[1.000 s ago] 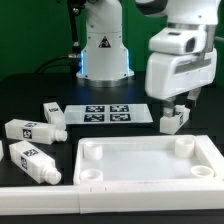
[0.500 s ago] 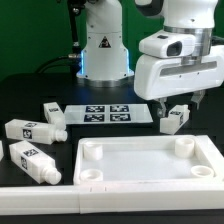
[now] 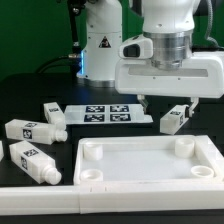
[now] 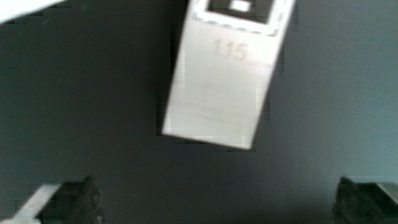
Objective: Assemble desk
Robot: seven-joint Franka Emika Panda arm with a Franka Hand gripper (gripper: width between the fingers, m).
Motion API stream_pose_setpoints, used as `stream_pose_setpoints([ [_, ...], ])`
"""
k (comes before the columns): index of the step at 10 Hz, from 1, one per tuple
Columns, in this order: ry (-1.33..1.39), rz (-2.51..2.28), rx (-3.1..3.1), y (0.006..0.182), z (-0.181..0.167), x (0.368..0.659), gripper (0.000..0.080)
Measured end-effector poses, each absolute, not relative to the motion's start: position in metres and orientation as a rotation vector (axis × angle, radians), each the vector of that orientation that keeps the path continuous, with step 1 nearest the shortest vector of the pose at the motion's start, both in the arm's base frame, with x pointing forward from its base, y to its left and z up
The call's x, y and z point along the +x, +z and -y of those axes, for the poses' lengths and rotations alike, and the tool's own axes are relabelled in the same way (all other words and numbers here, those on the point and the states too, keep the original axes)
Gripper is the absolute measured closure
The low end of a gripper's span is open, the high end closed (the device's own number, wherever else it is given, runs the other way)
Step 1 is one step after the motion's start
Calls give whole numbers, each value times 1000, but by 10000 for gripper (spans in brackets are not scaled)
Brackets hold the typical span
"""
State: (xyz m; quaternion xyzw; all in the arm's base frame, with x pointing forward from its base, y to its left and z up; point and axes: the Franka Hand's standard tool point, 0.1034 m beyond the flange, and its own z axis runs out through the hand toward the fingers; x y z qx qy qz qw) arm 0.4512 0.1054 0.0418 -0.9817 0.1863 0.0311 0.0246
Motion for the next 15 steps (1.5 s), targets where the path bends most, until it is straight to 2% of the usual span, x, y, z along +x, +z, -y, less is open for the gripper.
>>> stream_pose_setpoints([
  [4,224,-834,-2884,42,-94,455,150],
  [6,447,-867,-2759,47,-92,455,150],
  [9,718,-840,-2667,44,-85,449,150],
  [12,976,-761,-2562,37,-100,450,150],
  [15,1188,-735,-2444,34,-95,444,150],
])
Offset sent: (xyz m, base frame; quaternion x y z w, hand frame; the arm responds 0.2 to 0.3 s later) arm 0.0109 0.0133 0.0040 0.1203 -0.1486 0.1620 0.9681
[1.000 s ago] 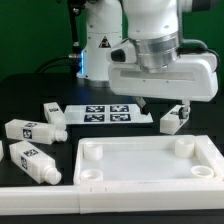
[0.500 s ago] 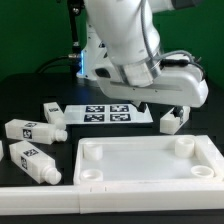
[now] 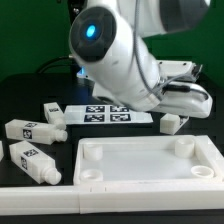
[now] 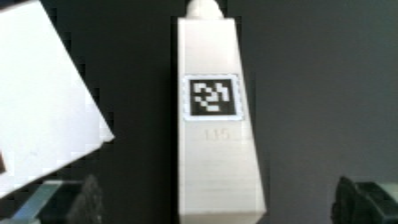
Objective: Assemble desk
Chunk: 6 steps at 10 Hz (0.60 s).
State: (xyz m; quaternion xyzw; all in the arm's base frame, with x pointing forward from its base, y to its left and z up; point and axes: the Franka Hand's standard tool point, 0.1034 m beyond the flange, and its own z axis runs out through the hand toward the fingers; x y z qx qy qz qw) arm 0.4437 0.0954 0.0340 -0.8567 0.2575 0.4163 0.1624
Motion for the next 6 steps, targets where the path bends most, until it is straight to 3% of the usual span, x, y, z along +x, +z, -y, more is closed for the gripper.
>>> stream_pose_setpoints([
  [3,1189,-797,-2374,29,-111,444,150],
  [6,1202,-805,-2381,13,-120,428,150],
])
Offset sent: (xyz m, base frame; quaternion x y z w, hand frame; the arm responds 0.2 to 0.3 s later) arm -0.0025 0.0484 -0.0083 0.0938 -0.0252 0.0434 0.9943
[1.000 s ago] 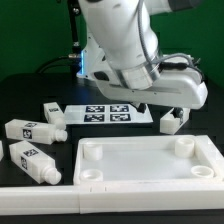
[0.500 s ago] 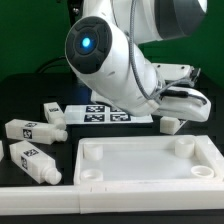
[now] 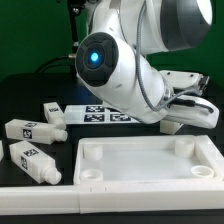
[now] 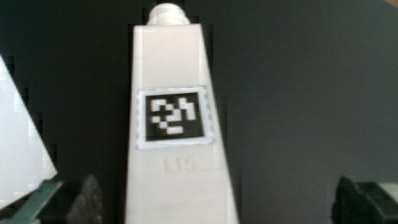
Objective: Assemble desk
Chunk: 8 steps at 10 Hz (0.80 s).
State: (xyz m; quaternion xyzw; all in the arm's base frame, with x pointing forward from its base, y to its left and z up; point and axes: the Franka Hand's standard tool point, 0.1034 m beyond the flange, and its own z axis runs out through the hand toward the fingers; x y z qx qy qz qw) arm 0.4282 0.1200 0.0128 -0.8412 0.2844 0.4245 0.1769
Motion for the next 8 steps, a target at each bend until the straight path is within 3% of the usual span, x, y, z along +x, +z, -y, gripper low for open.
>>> stream_pose_setpoints([
  [2,1217,-807,-2384,8,-122,419,150],
  [3,1214,-808,-2383,8,-122,420,262],
  [4,1214,-809,-2382,8,-121,420,262],
  [6,1215,-810,-2382,8,-121,420,515],
  [8,1195,-791,-2395,16,-119,425,515],
])
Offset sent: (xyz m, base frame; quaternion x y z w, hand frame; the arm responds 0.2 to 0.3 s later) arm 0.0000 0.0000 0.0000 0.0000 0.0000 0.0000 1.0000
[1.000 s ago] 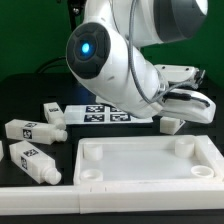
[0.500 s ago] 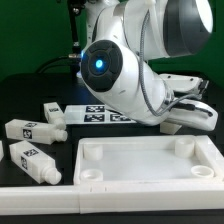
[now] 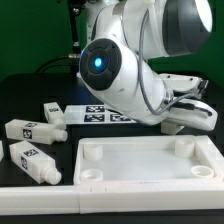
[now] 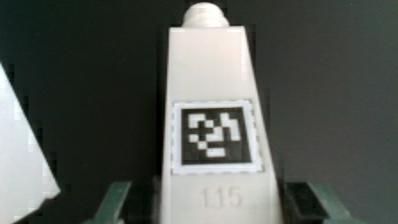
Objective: Assemble desk
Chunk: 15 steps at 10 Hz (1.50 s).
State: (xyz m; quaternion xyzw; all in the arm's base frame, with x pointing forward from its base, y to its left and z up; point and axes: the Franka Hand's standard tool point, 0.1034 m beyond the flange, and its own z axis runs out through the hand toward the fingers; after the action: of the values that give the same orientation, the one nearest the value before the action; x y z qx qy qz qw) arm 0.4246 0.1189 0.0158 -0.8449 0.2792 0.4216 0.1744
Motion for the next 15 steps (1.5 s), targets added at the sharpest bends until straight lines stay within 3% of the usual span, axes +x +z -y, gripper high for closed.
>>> stream_pose_setpoints([
  [1,1241,-716,-2370,47,-107,434,515],
  [3,1047,-678,-2446,97,-78,477,515],
  [4,924,-631,-2515,107,-74,488,515],
  [7,589,-641,-2671,102,-75,497,515],
  [8,506,-612,-2707,108,-74,502,515],
  [10,202,-406,-2764,145,-64,557,515],
  [11,70,-374,-2790,151,-72,575,515],
  [15,-363,-408,-2864,149,-76,588,515],
])
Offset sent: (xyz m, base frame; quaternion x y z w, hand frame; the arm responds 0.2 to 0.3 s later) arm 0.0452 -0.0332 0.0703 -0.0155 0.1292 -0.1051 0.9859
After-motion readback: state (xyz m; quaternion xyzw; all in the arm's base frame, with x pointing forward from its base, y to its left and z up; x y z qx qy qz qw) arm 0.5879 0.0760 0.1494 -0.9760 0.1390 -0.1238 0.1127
